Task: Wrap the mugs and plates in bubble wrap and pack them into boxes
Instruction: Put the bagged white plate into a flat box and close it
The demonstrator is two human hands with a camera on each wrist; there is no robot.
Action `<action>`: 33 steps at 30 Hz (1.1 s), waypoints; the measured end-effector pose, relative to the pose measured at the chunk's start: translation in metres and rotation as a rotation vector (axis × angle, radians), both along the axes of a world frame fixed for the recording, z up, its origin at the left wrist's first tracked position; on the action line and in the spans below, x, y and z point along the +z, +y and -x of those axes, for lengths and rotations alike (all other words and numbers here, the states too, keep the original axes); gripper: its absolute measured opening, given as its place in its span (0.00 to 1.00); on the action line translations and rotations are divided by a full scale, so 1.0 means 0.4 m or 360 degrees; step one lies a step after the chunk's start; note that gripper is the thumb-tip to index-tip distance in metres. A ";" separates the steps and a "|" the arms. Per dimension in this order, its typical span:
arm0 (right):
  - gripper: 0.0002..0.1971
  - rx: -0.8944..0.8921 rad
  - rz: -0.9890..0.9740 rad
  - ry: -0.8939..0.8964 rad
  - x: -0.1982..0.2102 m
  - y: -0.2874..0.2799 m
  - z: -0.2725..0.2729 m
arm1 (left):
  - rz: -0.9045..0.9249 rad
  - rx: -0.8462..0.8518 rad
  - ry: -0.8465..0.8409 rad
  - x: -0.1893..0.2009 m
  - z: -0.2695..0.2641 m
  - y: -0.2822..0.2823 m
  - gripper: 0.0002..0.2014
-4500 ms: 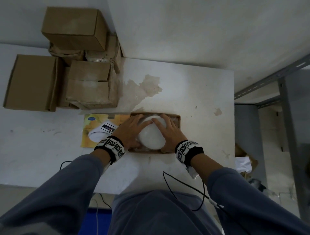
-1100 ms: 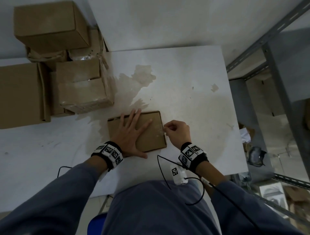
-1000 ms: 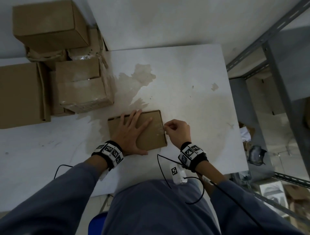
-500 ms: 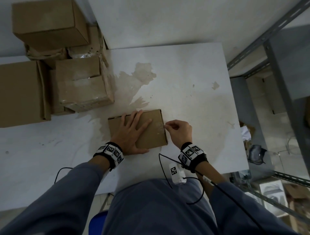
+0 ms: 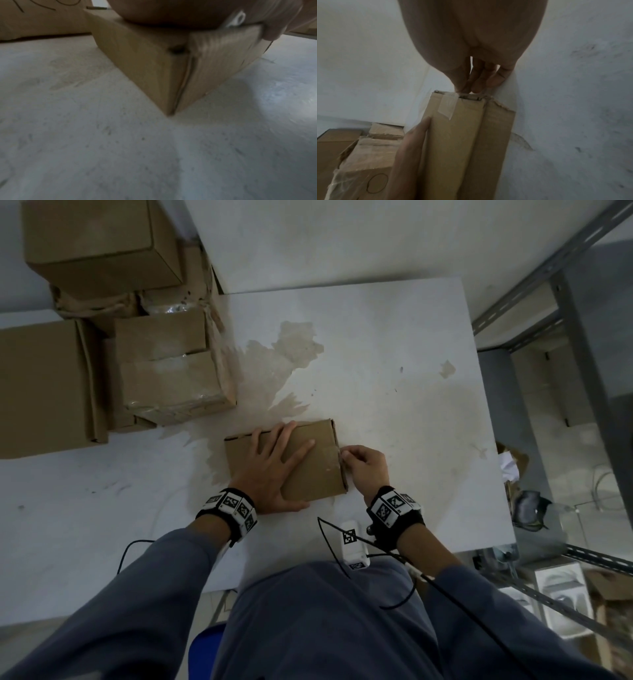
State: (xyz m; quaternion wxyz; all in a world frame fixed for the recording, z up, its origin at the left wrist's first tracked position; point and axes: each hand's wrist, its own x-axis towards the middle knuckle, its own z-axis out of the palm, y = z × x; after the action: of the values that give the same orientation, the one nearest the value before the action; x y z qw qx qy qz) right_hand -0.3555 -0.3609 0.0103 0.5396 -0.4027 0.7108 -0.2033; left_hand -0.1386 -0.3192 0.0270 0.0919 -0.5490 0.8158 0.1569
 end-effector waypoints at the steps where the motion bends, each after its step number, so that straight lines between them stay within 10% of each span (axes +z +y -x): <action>1: 0.10 -0.0021 -0.0013 0.0006 0.000 0.001 -0.005 | 0.0001 0.0000 -0.0006 0.000 0.000 -0.001 0.58; 12: 0.06 -0.0045 0.0147 0.0421 0.034 0.002 -0.024 | -0.0003 0.0000 0.0000 -0.001 0.000 0.001 0.58; 28: 0.13 0.0639 0.0293 0.0570 0.065 0.019 -0.049 | 0.0015 -0.0001 0.0031 -0.006 -0.003 0.003 0.57; 33: 0.51 0.1233 0.0739 0.0724 0.098 0.011 -0.075 | -0.0003 -0.0007 0.0042 -0.006 -0.002 0.005 0.58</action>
State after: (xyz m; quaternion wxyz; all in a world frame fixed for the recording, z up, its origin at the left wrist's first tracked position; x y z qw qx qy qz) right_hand -0.3256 -0.3563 0.0496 0.3032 -0.7804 0.5447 -0.0479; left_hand -0.1377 -0.3173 0.0247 0.0821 -0.5449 0.8181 0.1645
